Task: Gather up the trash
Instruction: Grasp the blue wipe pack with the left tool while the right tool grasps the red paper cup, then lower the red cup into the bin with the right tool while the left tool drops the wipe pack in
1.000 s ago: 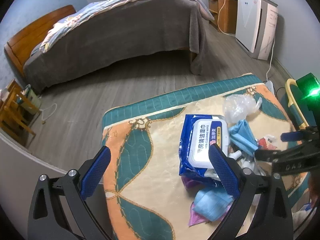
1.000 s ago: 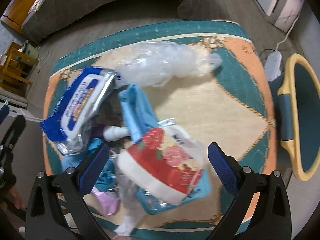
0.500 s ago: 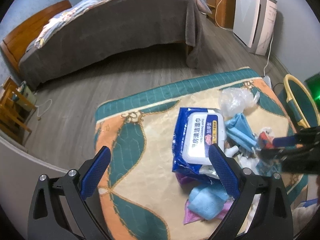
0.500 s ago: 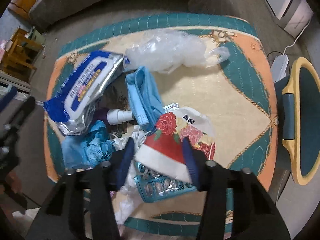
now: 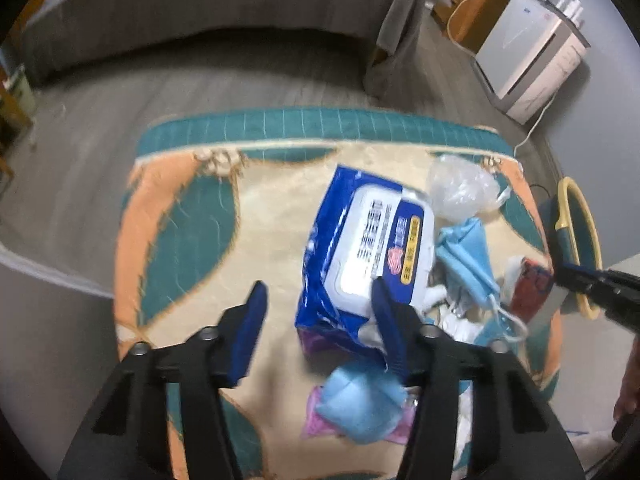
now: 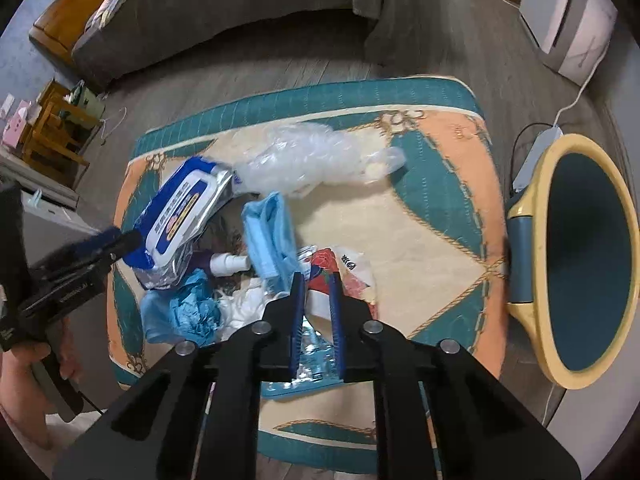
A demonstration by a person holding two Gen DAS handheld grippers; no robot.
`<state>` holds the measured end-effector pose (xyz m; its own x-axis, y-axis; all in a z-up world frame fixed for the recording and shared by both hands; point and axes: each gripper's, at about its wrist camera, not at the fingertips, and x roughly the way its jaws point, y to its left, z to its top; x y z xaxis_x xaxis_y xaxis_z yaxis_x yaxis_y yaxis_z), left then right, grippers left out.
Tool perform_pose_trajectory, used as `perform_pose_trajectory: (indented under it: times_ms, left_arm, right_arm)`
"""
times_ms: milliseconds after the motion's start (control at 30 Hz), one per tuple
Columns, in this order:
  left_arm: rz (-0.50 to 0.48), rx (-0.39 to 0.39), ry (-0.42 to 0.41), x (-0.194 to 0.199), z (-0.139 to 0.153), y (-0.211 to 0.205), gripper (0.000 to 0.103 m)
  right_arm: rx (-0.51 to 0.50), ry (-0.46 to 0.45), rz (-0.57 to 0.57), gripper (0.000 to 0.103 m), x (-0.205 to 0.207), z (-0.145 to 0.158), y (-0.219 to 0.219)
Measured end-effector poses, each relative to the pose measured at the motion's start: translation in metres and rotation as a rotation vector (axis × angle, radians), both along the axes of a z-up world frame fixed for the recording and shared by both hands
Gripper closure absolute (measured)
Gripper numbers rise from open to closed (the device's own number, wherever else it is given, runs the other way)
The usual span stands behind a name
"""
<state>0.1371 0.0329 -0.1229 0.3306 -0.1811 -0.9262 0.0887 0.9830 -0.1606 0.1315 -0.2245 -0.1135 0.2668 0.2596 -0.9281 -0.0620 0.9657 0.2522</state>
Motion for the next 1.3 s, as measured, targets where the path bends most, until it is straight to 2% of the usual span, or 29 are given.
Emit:
perform_pose_trajectory:
  times_ms: [67,167,267,433,600,833,1067,1300]
  left_arm:
    - [0.001,-0.011,0.036,0.0,-0.007,0.0,0.055]
    - [-0.004,-0.011,0.035,0.0,-0.009,-0.002,0.056]
    - [-0.01,-0.005,0.029,0.001,-0.009,-0.004,0.075]
    - [-0.024,0.038,-0.026,0.0,0.003,-0.009,0.078]
    - [-0.04,0.085,-0.139,-0.003,0.033,-0.016,0.079]
    - [-0.106,0.249,-0.381,-0.013,0.088,-0.039,0.081]
    - [-0.112,0.214,-0.525,-0.02,0.132,-0.059,0.081]
    - [-0.179,0.157,-0.605,-0.028,0.159,-0.102,0.081]
  right_arm:
    - [-0.012,-0.007,-0.019,0.091,-0.001,0.003,-0.012]
    - [-0.037,-0.002,-0.027,0.091,-0.001,-0.001,-0.02]
    - [-0.056,-0.004,-0.013,0.091,-0.001,-0.002,-0.02]
    - [-0.076,0.003,0.008,0.091,-0.003,-0.006,-0.019]
    - [-0.069,-0.041,-0.008,0.092,-0.005,0.01,-0.026]
    - [-0.05,-0.17,-0.028,0.092,-0.008,0.054,-0.041]
    - [-0.043,-0.288,-0.091,0.092,-0.01,0.093,-0.068]
    - [-0.032,-0.3,-0.158,0.092,-0.013,0.096,-0.104]
